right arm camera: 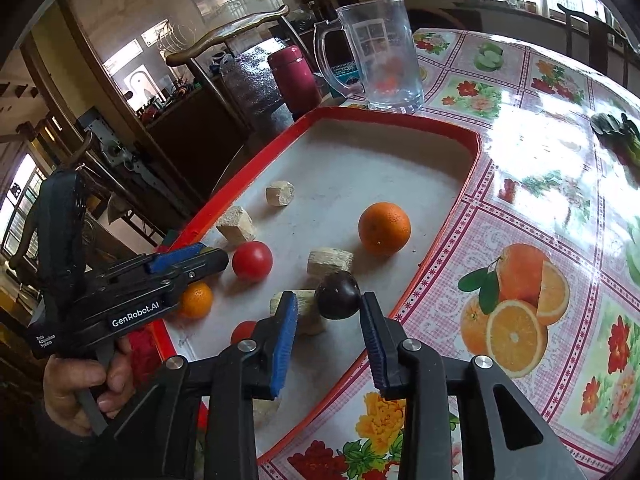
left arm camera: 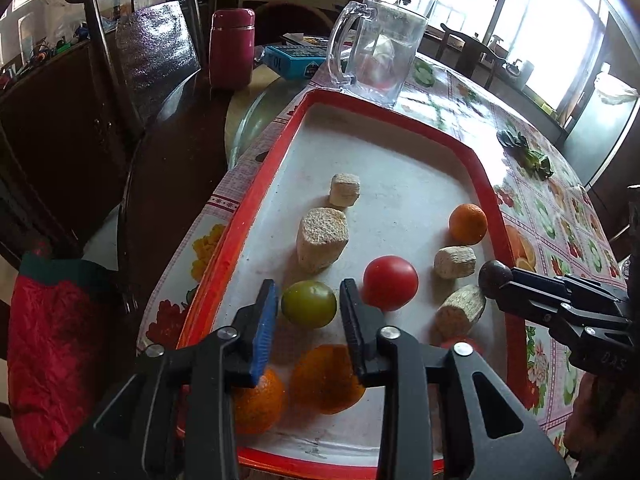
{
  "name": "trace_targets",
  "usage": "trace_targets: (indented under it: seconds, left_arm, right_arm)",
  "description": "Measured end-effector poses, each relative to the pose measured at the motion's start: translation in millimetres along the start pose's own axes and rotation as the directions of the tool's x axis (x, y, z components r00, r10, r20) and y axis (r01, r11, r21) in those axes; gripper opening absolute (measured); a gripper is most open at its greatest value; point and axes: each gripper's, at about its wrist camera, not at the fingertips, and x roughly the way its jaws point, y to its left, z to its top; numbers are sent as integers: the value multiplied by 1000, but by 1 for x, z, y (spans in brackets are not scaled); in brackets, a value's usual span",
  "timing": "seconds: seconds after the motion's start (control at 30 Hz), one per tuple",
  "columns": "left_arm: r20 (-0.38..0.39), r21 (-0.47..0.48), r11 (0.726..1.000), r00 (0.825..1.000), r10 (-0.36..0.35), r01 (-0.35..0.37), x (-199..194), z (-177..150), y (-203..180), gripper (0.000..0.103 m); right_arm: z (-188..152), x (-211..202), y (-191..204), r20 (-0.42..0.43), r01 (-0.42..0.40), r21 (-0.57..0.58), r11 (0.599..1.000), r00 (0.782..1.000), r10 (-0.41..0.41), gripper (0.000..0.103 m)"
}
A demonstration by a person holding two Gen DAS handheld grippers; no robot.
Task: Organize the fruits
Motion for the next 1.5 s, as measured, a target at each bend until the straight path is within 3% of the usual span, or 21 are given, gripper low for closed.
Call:
trace_targets:
  seconds: [0.07, 0.47, 0.53, 0.57, 0.63, 0.7, 0.87, 0.97, 1.13, 1.3, 1.5]
  left_arm:
    - [15, 4, 1000, 1000, 3, -3, -5, -2, -1, 46]
    - [37, 41, 999, 999, -8, 6, -27, -16, -14, 46]
    - [43, 42, 999, 999, -7, 5, -33, -19, -15, 52]
    - [49, 41, 999, 999, -7, 5, -36, -20, -16, 56]
    - [66, 38, 999, 998, 3, -5, -43, -25, -19, 74]
    - [77, 40, 999, 997, 16, -19, -50, -28, -23, 81]
    - [97, 61, 998, 995, 24, -30, -64, -36, -32, 81]
    - [83, 70, 997, 996, 14, -20, -69, -41, -38, 83]
    - [75, 104, 994, 997, 29, -37, -77, -50, -49, 83]
    - [98, 118, 992, 995, 22, -33, -88, -59, -54, 83]
    - [125, 113, 994, 992, -6, -8, -105, -65, -53, 83]
  right_arm:
    - [-1, -2, 1, 2, 1, -3, 1000, 1000, -1, 35]
    - [-13, -29, 2, 33, -5, -24, 1000, 999, 6, 41]
    - [-15, -34, 2, 37, -10, -34, 999, 999, 11, 42]
    - [-17, -37, 2, 39, -15, -41, 999, 999, 16, 47]
    - [-20, -42, 3, 44, -19, -59, 998, 999, 21, 59]
    - [-23, -48, 3, 57, -14, -74, 997, 998, 18, 70]
    - [-30, -59, 3, 62, -13, -134, 991, 998, 22, 86]
    - [-35, -64, 7, 69, 10, -196, 981, 998, 3, 88]
    - [-47, -69, 17, 55, 7, -326, 945, 998, 12, 89]
    - [-60, -73, 34, 45, 17, -479, 878, 999, 5, 90]
    - [-71, -73, 47, 29, -4, -573, 819, 999, 26, 90]
